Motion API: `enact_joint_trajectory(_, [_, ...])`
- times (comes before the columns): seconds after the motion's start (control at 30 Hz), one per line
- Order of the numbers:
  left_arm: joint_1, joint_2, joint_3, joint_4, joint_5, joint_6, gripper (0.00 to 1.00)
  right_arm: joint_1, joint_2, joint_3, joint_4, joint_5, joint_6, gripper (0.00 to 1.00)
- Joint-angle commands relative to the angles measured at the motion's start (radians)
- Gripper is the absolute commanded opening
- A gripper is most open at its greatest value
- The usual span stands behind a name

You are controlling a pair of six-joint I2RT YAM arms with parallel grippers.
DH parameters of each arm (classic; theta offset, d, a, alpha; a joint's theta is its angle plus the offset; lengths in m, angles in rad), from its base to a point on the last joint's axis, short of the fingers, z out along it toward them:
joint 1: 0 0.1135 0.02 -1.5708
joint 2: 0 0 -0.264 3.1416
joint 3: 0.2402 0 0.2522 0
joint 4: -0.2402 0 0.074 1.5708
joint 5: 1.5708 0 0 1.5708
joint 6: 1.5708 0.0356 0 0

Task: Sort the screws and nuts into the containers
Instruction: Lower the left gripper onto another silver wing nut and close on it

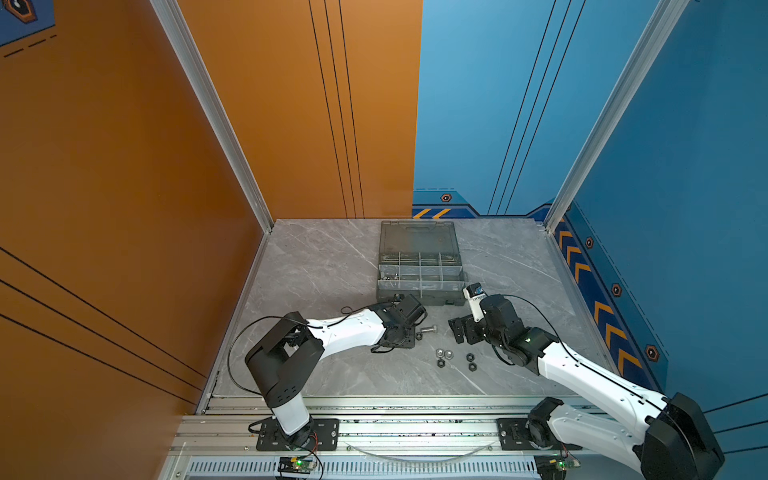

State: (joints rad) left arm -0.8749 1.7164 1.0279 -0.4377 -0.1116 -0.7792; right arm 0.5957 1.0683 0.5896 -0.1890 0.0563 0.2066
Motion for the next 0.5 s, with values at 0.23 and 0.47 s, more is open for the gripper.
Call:
enact_joint_trajectory(0.23, [-0.03, 0.08, 0.073, -0.033, 0.014, 0.003, 0.45, -0.002, -0.007, -0.025, 0.015, 0.001, -0.001, 1.0])
enact_joint_trajectory(0.47, [-0.032, 0.089, 0.074, -0.048, 0.009, 0.001, 0.45, -0.001, -0.01, -0.03, 0.017, 0.001, -0.001, 1.0])
